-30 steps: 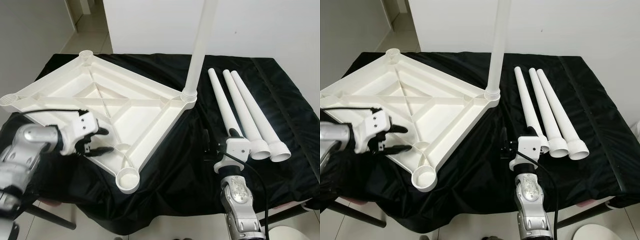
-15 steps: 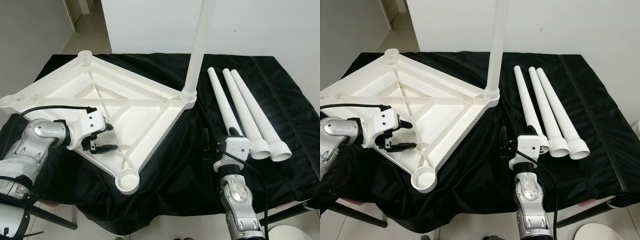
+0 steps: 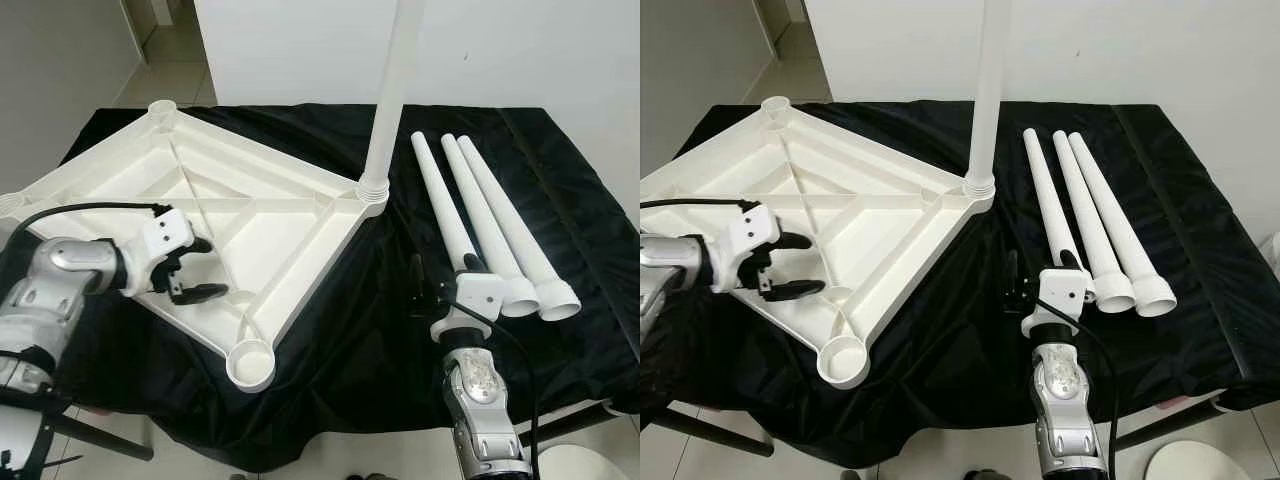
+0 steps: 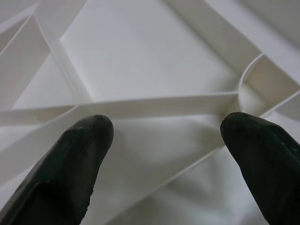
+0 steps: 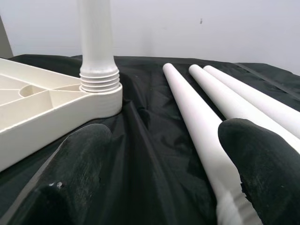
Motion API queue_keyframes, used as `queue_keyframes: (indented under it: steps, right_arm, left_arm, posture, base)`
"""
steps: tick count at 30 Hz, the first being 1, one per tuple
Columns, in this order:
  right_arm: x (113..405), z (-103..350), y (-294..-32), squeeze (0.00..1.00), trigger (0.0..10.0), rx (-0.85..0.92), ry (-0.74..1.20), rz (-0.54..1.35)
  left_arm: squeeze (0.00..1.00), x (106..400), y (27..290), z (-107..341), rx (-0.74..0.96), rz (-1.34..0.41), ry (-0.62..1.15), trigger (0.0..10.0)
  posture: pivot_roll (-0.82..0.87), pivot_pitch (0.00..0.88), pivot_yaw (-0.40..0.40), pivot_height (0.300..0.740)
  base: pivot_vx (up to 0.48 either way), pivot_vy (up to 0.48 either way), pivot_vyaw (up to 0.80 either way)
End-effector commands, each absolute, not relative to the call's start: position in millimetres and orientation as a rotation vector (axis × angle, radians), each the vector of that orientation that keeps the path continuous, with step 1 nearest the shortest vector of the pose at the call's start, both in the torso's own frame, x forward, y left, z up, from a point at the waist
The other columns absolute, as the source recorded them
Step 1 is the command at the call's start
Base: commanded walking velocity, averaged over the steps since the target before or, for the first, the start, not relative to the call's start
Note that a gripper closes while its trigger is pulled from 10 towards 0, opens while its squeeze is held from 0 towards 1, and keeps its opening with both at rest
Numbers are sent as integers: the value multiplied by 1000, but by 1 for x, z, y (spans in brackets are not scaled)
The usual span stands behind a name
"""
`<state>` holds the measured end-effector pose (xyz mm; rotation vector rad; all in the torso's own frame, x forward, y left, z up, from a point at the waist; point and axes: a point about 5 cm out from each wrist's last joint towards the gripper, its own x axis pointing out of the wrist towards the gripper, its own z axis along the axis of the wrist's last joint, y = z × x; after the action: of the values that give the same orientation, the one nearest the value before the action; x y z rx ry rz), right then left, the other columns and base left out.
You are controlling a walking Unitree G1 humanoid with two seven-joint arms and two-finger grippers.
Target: Building children table
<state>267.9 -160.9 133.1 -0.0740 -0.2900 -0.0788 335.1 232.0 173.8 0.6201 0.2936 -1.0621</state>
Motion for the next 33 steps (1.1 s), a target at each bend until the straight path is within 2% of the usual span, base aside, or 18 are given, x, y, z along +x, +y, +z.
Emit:
queue_keyframes:
  steps: [1, 9, 17, 32, 33]
  right_arm:
    - [268, 131, -160, 0, 10000, -78, -281, -74]
    - [269, 130, -159, 0, 10000, -77, -279, -68]
    - [271, 131, -160, 0, 10000, -76, -281, -63]
    - [271, 132, -160, 0, 10000, -80, -288, -69]
    - [270, 132, -160, 0, 10000, -80, -287, -70]
  left_arm:
    - [0, 320, 239, 168, 610, -1298, 428, 10000]
    - [0, 312, 245, 170, 593, -1329, 445, 10000]
    - [0, 306, 235, 162, 611, -1379, 455, 10000]
    - [0, 326, 223, 151, 735, -1289, 502, 10000]
    - [0, 326, 222, 151, 740, -1295, 502, 7529]
  posture:
    - [-45, 109, 48, 740]
    - [-39, 109, 42, 740]
    - [-31, 106, 32, 740]
    - [-49, 107, 48, 740]
    - [-49, 107, 48, 740]
  base:
    - [0, 0, 0]
    - [0, 0, 0]
    - [0, 0, 0]
    - [0, 0, 0]
    - [0, 0, 0]
